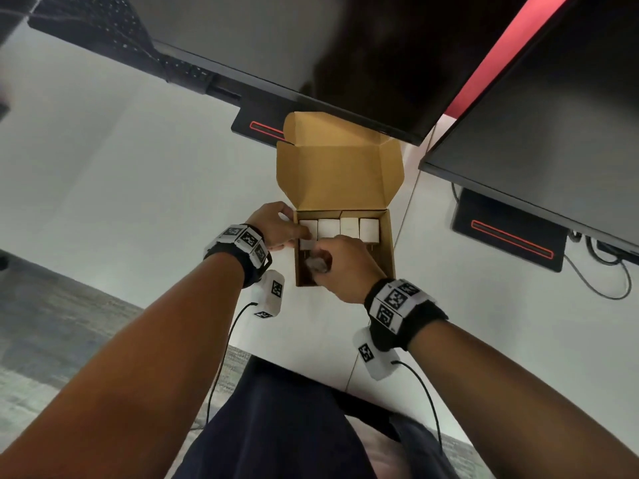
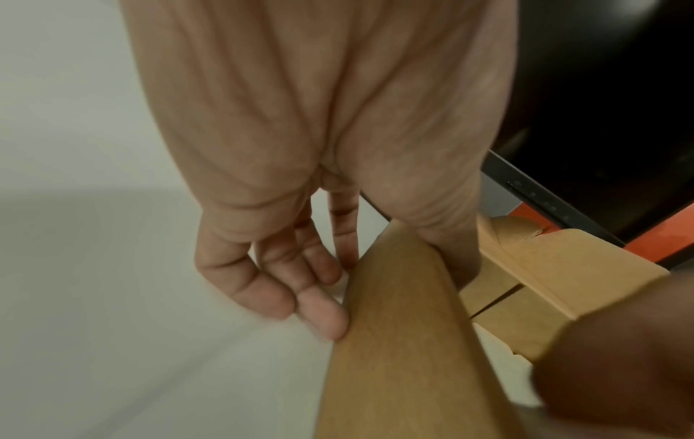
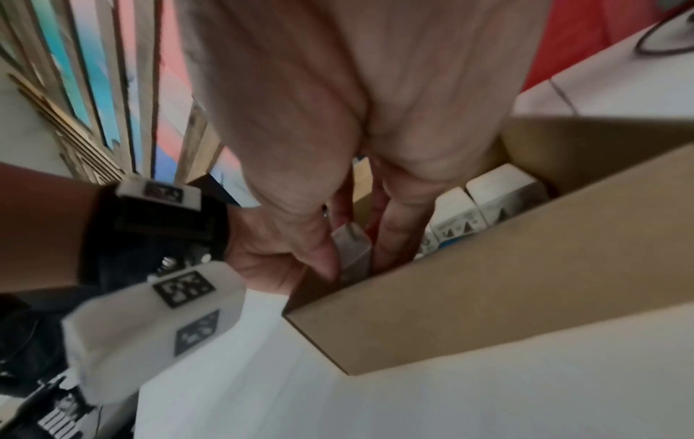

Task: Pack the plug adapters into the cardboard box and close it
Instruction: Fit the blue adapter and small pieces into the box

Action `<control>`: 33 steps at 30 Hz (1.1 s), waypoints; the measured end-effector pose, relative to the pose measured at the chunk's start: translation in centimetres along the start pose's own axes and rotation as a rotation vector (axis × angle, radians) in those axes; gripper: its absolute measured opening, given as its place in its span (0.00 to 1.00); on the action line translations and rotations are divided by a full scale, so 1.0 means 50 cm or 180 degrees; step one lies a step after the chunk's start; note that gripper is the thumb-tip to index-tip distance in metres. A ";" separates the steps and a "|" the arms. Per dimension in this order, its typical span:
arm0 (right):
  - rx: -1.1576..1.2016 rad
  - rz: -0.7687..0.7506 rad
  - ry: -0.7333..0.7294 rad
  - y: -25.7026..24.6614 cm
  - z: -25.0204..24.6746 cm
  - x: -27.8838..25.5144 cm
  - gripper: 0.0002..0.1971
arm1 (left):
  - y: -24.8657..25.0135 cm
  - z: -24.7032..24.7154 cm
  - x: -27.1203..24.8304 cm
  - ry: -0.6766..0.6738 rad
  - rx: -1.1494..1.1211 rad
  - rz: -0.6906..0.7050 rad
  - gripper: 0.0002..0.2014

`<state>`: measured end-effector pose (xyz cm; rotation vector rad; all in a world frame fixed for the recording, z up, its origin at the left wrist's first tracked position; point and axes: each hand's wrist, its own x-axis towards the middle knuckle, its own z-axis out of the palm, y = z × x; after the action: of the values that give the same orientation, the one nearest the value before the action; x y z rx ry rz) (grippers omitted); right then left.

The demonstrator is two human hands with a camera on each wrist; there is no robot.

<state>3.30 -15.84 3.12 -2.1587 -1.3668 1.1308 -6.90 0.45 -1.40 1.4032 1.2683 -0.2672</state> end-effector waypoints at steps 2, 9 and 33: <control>-0.0078 -0.0009 -0.0044 -0.012 0.002 0.013 0.09 | 0.002 -0.002 -0.001 -0.0004 0.0015 0.0007 0.16; -0.0246 0.0239 0.0056 -0.013 0.026 0.023 0.04 | 0.003 -0.006 -0.005 -0.0046 0.0037 0.0059 0.13; -0.0682 0.0029 0.0202 -0.038 0.046 0.023 0.02 | -0.002 -0.018 0.012 -0.0173 0.0106 0.0118 0.21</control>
<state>0.65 -14.22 2.39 -2.3288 -1.5114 0.9476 -7.17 1.46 -1.66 1.4373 1.1971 -0.3004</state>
